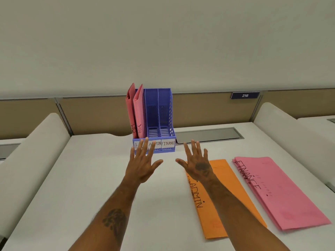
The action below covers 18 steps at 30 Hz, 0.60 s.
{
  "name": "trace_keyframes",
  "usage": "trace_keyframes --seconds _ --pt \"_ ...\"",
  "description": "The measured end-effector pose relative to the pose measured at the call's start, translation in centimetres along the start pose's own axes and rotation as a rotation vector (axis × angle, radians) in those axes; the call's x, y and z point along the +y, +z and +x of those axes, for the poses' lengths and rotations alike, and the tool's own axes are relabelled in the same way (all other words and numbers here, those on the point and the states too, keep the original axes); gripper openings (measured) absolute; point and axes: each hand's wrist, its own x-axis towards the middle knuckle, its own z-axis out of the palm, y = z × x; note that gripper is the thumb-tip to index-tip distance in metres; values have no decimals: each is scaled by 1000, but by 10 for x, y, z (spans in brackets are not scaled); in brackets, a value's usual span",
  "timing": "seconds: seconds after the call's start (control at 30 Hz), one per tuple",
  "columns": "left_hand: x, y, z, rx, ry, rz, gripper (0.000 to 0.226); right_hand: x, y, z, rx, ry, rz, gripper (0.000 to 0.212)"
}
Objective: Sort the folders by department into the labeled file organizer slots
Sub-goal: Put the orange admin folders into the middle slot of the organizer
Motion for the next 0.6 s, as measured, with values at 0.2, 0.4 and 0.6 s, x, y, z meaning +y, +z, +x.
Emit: trace_keyframes --seconds 0.2,0.4,0.6 --pt "74 38 -3 -75 -17 -7 88 79 22 -37 -69 61 39 86" --pt "141 85 -12 -150 -39 -5 88 147 49 -63 -149 70 35 90" --pt "182 119 -17 -213 -66 19 88 186 70 -75 -215 67 104 92"
